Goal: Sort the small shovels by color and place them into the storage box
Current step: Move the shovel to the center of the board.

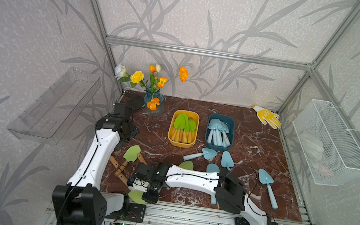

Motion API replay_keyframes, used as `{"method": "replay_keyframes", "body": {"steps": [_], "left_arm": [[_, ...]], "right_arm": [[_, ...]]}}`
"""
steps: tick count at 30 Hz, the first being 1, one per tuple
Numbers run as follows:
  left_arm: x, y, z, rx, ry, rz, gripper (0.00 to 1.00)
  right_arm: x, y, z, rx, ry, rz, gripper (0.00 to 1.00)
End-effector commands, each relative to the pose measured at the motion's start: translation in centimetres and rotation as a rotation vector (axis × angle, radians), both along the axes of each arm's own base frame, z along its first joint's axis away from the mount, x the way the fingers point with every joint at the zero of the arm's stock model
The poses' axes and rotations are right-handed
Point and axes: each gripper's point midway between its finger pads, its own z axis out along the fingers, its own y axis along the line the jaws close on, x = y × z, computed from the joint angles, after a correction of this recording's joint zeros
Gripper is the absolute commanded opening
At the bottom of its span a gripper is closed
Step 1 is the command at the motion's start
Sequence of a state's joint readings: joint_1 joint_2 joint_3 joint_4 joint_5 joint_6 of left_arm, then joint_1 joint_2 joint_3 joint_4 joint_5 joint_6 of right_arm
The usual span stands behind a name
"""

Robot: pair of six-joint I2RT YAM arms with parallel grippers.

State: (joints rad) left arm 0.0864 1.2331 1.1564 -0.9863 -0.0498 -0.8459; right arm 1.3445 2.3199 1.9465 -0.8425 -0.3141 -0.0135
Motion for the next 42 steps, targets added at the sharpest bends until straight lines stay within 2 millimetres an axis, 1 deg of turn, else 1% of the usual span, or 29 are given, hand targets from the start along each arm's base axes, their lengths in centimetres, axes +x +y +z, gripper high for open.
{"method": "replay_keyframes", "body": {"steps": [1,6,10,14,18,21,22,25,27,29,34,35,38,40,42], "left_arm": [[0.2,0.3,1.0,0.006,-0.024,0.003,0.76],[-0.5,0.6,1.4,0.029,-0.024,0.006,0.76],[-0.9,0.9,1.8,0.044,-0.031,0.012,0.76],[-1.1,1.5,2.4,0.057,-0.037,0.024,0.76],[-1.2,1.8,2.7,0.061,-0.038,0.031,0.76],[-1.2,1.8,2.6,0.054,-0.033,0.036,0.76],[-1.2,1.8,2.6,0.052,-0.033,0.039,0.76],[-1.0,1.7,2.3,0.038,-0.030,0.042,0.76],[-0.8,1.6,2.3,0.034,-0.031,0.040,0.76],[-0.7,1.6,2.2,0.031,-0.025,0.041,0.76],[-0.6,1.6,2.1,0.030,-0.021,0.041,0.76],[-0.5,1.6,2.0,0.028,-0.021,0.042,0.76],[-0.4,1.5,1.9,0.023,-0.013,0.040,0.76],[-0.3,1.5,2.0,0.024,-0.013,0.037,0.76],[-0.3,1.5,2.2,0.024,-0.014,0.033,0.76]], "right_arm": [[0.0,-0.2,-1.6,-0.022,0.027,0.018,0.21],[0.0,1.3,-1.4,0.028,0.025,0.051,0.20],[-0.7,3.0,-0.2,0.098,0.066,0.098,0.20],[-1.2,4.7,0.4,0.157,0.106,0.122,0.20],[-1.5,6.1,1.3,0.204,0.134,0.151,0.19],[-1.0,7.4,1.6,0.246,0.173,0.126,0.20],[-0.8,7.8,1.5,0.247,0.169,0.116,0.21],[0.4,9.0,0.5,0.240,0.122,0.072,0.27],[1.2,9.5,-0.1,0.238,0.081,0.054,0.33],[2.3,9.6,-0.8,0.231,0.028,0.028,0.37],[4.2,10.1,-0.2,0.251,-0.055,-0.006,0.45],[4.9,10.3,-0.2,0.256,-0.087,-0.017,0.47],[6.2,10.9,-1.1,0.264,-0.154,-0.029,0.49],[7.2,10.7,-1.9,0.243,-0.184,-0.055,0.49],[9.1,10.1,-2.8,0.210,-0.200,-0.126,0.49]]}}
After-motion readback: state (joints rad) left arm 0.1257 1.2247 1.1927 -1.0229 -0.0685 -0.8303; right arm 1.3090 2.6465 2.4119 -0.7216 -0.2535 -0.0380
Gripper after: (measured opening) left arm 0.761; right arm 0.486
